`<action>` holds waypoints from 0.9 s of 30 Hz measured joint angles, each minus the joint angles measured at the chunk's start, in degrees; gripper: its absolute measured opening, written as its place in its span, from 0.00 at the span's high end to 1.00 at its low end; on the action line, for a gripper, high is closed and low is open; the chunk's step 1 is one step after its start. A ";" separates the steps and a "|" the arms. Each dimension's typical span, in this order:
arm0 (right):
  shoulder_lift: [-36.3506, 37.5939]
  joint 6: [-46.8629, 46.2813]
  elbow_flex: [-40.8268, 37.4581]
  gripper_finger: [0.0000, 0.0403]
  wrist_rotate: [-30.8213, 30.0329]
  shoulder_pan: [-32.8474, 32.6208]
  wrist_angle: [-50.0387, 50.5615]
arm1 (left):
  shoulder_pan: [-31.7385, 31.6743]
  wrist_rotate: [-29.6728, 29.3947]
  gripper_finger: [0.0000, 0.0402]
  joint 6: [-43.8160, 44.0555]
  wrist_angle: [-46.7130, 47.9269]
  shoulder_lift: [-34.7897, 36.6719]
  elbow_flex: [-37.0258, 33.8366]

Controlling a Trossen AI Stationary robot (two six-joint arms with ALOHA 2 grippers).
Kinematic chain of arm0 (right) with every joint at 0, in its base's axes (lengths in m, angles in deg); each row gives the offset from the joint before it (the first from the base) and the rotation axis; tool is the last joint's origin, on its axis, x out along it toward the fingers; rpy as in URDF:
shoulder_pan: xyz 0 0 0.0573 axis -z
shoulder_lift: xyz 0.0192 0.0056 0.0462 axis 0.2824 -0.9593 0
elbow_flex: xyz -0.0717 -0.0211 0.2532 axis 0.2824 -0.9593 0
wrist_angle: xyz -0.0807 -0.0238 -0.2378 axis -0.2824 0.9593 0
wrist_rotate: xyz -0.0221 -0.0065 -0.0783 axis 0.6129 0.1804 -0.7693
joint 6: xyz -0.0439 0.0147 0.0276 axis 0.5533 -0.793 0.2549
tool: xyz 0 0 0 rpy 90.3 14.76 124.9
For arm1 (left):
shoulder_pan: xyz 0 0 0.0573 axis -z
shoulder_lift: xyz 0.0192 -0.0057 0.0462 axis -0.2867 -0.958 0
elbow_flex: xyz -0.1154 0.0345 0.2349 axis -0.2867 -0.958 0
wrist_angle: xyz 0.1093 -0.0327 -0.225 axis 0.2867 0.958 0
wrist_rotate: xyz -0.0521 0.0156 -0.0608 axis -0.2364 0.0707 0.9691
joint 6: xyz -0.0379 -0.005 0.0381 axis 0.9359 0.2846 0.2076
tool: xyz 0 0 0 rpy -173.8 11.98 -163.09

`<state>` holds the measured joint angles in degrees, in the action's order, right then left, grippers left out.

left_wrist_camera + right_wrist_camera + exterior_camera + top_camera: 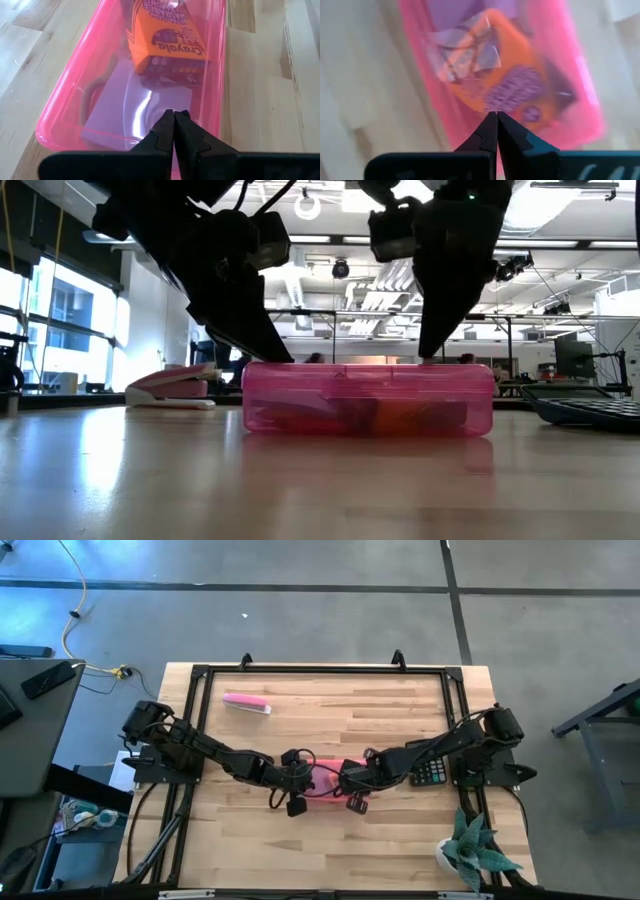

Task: Pack school essentials
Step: Close the supply box

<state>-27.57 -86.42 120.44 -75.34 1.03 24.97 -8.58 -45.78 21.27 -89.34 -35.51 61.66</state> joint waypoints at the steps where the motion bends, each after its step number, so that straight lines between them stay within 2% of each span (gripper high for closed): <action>1: 0.01 -0.01 0.72 1.00 -0.88 0.01 1.53 | -0.11 0.05 1.00 0.00 -0.01 0.00 0.00; 4: -0.03 0.74 2.27 1.00 -2.97 0.02 4.54 | -0.20 0.21 1.00 -0.02 -0.18 0.00 -0.02; 8: -0.03 1.50 2.87 1.00 -2.89 0.40 4.14 | -0.20 0.21 1.00 -0.11 -0.36 0.00 -0.07; 19: 0.25 -1.97 -2.25 1.00 0.53 0.95 0.81 | -0.18 -1.16 1.00 -0.13 -0.51 -0.04 -0.07; 27: -2.64 -1.49 -2.11 1.00 4.07 3.02 1.10 | -1.27 -0.48 1.00 -0.04 0.05 -0.02 -0.11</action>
<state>-30.22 -87.90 118.34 -71.27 4.04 26.07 -9.85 -46.25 21.23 -89.29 -35.53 61.55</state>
